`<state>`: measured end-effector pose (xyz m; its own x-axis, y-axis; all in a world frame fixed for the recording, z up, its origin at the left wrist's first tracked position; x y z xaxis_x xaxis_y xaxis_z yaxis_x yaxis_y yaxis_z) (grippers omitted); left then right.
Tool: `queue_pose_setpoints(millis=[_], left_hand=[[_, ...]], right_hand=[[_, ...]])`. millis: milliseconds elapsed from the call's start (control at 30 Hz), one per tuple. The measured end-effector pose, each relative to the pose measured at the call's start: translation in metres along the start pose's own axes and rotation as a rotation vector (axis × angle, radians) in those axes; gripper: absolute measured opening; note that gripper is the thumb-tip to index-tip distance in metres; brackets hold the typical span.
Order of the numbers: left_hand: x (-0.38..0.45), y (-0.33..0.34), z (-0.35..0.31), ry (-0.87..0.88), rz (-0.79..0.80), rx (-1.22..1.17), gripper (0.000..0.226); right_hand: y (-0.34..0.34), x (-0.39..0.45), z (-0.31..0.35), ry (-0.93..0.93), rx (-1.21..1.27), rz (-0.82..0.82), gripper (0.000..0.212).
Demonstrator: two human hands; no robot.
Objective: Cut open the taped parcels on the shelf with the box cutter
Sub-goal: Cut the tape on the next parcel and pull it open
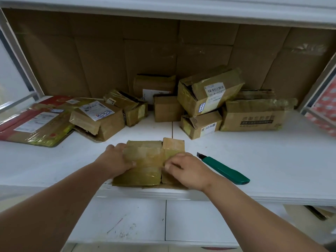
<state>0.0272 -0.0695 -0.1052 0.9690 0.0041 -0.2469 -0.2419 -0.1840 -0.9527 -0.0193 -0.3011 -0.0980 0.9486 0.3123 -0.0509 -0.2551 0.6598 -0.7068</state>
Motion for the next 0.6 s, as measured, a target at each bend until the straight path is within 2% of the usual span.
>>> queue_pose_setpoints(millis=[67, 100, 200, 267, 400, 500, 600], left_hand=[[0.000, -0.002, -0.013, 0.118, -0.110, 0.266, 0.072], [-0.001, 0.001, -0.022, 0.206, -0.121, 0.339, 0.067], [-0.003, 0.022, -0.042, 0.396, 0.023, 0.404, 0.061], [-0.001, 0.022, -0.048, 0.389, 0.023, 0.384, 0.059], [0.001, 0.028, -0.052, 0.344, -0.054, 0.443, 0.086], [0.001, 0.046, -0.050, 0.358, -0.015, 0.489, 0.083], [0.014, 0.037, -0.052, 0.394, -0.026, 0.478, 0.072]], right_hand=[[0.001, 0.003, -0.001, -0.001, -0.110, -0.050, 0.041], [0.006, 0.002, -0.004, -0.003, -0.206, -0.024, 0.049], [0.026, 0.000, -0.019, 0.077, -0.348, 0.165, 0.061], [0.022, 0.011, -0.016, 0.095, -0.422, 0.208, 0.065], [0.006, 0.032, 0.001, -0.005, -0.419, 0.022, 0.066], [0.030, 0.025, -0.016, 0.051, -0.445, 0.132, 0.072], [0.028, 0.037, -0.020, 0.032, -0.455, 0.111, 0.069]])
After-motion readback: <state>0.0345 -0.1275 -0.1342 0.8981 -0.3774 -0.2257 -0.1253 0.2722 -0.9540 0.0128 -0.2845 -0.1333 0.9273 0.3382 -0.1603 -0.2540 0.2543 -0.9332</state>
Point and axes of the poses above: each hand's wrist, its own x-axis towards the middle knuckle, its own y-axis out of the palm, z = x × y, the point moved 5 cm from there along x, towards the middle knuckle, and after that the axes turned 12 degrees about x, right-handed, at the moved point
